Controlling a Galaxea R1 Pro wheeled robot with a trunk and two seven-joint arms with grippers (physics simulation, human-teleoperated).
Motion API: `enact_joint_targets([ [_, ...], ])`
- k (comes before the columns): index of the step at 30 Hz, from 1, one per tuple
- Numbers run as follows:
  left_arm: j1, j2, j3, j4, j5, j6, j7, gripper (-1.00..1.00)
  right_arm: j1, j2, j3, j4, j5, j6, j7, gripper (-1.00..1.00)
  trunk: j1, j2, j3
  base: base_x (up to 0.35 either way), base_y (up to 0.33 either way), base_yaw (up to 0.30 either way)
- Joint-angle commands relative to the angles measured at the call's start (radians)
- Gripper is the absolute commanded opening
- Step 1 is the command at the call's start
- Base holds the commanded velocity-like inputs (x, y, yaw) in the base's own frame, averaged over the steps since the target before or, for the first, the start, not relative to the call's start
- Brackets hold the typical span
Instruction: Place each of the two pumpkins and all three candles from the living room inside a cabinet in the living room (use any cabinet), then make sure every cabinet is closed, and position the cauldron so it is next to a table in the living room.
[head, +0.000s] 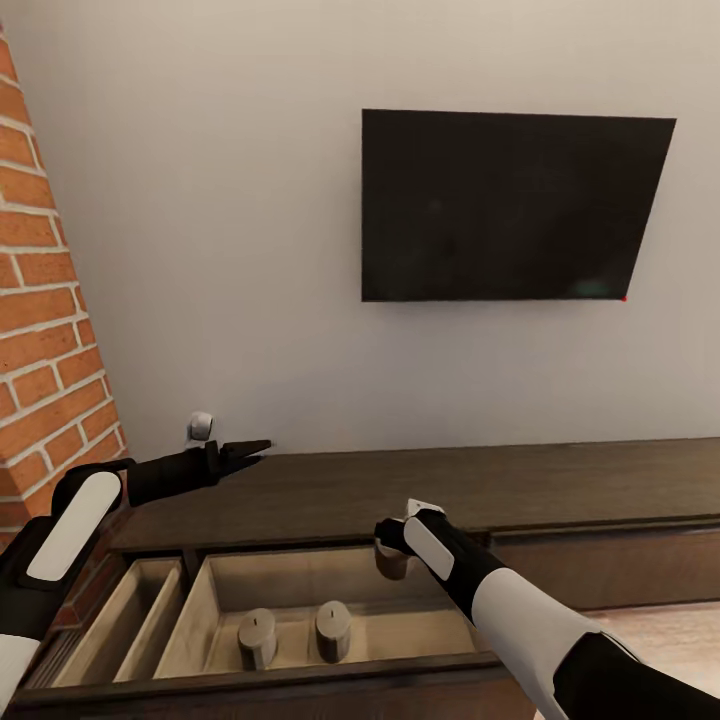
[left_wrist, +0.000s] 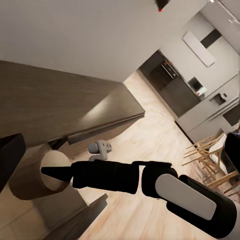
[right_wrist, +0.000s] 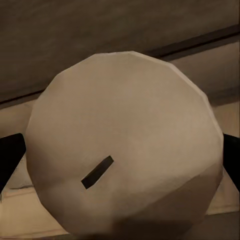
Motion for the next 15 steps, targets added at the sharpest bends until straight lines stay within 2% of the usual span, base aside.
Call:
enact_joint_targets([
  [1, -0.001, 0.000, -0.001, 0.001, -0.003, 0.002, -0.005, 1.00, -0.001, -0.001, 0.007, -0.002, -0.008, 0.002, -0.008, -1.00, 0.000, -0.001, -0.001, 0.000, 0.000, 0.250],
  [8, -0.001, 0.000, -0.002, -0.007, -0.004, 0.002, -0.005, 1.00, -0.001, -0.002, 0.007, -0.001, -0.007, 0.002, -0.008, -1.00, 0.000, -0.001, -0.001, 0.005, -0.003, 0.061],
  [15, -0.001, 0.000, -0.018, -0.009, -0.004, 0.002, -0.005, 1.00, -0.001, -0.002, 0.007, -0.001, -0.007, 0.002, -0.008, -1.00, 0.000, -0.001, -0.001, 0.117, -0.096, 0.002],
])
